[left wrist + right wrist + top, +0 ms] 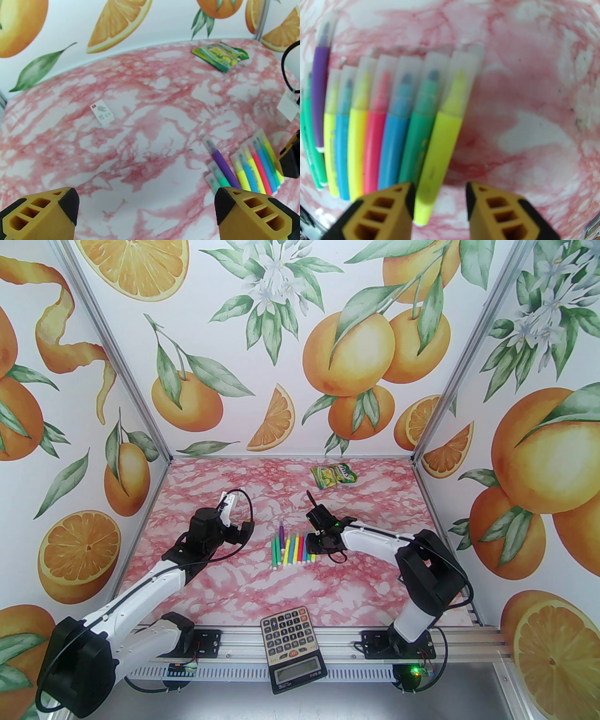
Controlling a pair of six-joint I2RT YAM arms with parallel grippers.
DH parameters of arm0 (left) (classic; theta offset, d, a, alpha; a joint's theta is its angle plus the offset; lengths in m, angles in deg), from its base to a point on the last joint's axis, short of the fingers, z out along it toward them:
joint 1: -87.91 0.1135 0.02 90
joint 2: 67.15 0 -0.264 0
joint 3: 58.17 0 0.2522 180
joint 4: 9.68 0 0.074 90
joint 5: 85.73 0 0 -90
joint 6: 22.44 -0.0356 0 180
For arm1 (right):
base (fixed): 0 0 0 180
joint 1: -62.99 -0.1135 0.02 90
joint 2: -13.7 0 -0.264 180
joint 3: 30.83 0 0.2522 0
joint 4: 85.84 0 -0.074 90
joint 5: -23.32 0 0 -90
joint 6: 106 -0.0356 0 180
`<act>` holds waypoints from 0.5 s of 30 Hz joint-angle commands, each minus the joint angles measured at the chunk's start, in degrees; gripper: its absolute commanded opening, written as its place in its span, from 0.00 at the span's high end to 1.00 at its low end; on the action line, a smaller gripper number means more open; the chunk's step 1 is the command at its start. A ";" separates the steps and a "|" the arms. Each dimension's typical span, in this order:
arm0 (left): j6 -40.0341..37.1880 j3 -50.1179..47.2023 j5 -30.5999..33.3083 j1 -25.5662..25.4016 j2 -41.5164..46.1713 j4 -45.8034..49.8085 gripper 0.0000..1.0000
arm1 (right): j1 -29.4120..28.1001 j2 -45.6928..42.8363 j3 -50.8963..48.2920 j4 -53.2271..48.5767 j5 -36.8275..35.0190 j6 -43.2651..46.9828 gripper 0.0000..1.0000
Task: Open the pen caps
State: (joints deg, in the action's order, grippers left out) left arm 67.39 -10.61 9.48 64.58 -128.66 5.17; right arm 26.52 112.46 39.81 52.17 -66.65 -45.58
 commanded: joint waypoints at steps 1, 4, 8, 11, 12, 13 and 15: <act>-0.28 -0.75 1.05 -0.21 1.35 -1.29 0.00 | -0.36 1.04 1.39 0.66 -0.03 -0.63 0.59; -0.23 -0.93 1.26 -0.25 1.66 -1.29 0.00 | -0.44 1.41 1.62 -0.15 -1.01 -0.45 0.59; -0.28 -1.31 1.40 -0.22 2.27 -1.35 0.00 | -0.39 1.79 2.17 -2.35 -3.34 0.28 0.60; -0.27 -1.48 1.55 -0.22 2.63 -1.35 0.00 | -0.43 1.83 2.70 -3.86 -4.85 1.05 0.60; -0.28 -1.59 1.55 -0.22 2.75 -1.34 0.00 | -0.38 1.83 2.95 -4.35 -5.27 1.40 0.60; -0.27 -1.55 1.68 -0.21 2.80 -1.28 0.00 | -0.41 1.95 3.18 -4.87 -5.70 1.81 0.61; -0.28 -1.62 1.65 -0.22 2.85 -1.31 0.00 | -0.47 2.26 3.64 -5.86 -6.42 2.45 0.61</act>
State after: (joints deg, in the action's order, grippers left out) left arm 67.37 -11.33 10.46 64.58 -127.00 5.15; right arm 26.52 113.49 41.63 48.94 -70.04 -44.60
